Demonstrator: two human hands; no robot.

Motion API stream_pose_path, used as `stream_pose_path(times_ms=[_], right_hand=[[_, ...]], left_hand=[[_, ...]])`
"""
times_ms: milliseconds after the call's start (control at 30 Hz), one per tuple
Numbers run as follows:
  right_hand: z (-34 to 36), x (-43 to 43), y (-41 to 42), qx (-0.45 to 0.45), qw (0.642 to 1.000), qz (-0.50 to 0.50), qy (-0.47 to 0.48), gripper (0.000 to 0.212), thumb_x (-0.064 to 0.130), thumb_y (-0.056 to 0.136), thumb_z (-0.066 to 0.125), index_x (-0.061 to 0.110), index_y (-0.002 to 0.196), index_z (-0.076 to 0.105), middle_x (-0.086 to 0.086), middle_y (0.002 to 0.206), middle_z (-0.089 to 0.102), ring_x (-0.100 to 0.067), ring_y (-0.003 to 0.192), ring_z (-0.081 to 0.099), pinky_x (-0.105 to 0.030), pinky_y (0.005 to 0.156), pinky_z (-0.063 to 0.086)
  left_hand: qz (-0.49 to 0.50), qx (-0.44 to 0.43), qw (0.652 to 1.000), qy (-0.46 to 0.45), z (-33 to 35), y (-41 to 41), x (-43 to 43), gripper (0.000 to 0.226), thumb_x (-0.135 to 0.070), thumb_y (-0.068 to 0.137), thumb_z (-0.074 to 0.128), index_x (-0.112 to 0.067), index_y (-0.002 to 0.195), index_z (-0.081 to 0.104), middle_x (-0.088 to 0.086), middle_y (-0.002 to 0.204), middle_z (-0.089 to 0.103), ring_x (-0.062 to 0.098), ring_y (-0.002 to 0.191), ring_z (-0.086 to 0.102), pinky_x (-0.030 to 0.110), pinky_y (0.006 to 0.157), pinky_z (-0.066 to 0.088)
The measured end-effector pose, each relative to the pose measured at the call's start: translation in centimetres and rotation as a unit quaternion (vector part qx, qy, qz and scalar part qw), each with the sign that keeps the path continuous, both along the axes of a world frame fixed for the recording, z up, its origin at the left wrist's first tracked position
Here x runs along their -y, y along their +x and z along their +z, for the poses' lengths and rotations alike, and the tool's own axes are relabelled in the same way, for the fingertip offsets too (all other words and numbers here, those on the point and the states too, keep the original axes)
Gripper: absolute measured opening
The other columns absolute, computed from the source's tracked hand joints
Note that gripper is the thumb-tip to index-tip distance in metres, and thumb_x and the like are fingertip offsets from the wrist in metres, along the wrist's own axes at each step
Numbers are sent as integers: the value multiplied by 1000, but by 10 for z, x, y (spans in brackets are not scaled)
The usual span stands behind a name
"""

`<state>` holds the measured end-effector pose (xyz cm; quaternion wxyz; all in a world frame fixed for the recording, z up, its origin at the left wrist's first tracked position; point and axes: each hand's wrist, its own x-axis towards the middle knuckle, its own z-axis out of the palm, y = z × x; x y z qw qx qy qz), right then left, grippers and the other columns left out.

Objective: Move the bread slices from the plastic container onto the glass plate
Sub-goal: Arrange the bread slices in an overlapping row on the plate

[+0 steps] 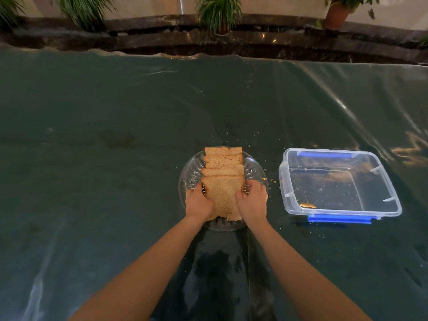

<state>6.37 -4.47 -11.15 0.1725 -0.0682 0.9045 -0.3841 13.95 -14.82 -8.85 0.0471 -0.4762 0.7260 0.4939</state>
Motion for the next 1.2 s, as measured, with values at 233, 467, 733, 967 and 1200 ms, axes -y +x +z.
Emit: stream_pose_path(times_ms=[233,467,733,967,1200], right_hand=[[2,1,-4,-19,1000,3,-2,36,20,84,61,6,116,54,-13,120,54,-28,114,47,-45,100,43],[4,3,-3,-42,999,0,-14,27,18,83,67,9,106,56,-7,110,58,-20,100,53,-39,93,48],[8,3,3,-46,996,6,-75,12,11,86,60,8,97,55,-4,93,61,-16,83,58,-26,73,50],[3,-3,-4,-8,997,-22,-79,8,13,86,60,9,91,55,1,82,59,-14,75,55,-18,61,40],[-7,-3,-9,-10,999,-2,-31,20,16,88,58,4,104,58,-14,110,58,-23,95,56,-34,81,49]], left_hand=[[25,-15,999,20,-2,0,1,55,2,78,53,-9,132,54,17,130,55,32,117,57,47,101,50],[61,-51,996,29,-2,4,-3,57,-5,83,55,-15,138,48,14,131,56,27,110,62,45,95,54],[60,-62,996,-3,-3,6,-2,47,-10,88,53,-17,135,52,13,123,61,25,106,62,40,90,54],[51,-60,997,12,-7,6,-2,39,-6,87,52,-14,125,60,17,111,67,31,96,67,38,77,53],[31,-34,999,22,-11,2,2,39,-13,88,52,-13,126,58,15,125,59,31,110,62,45,95,53]])
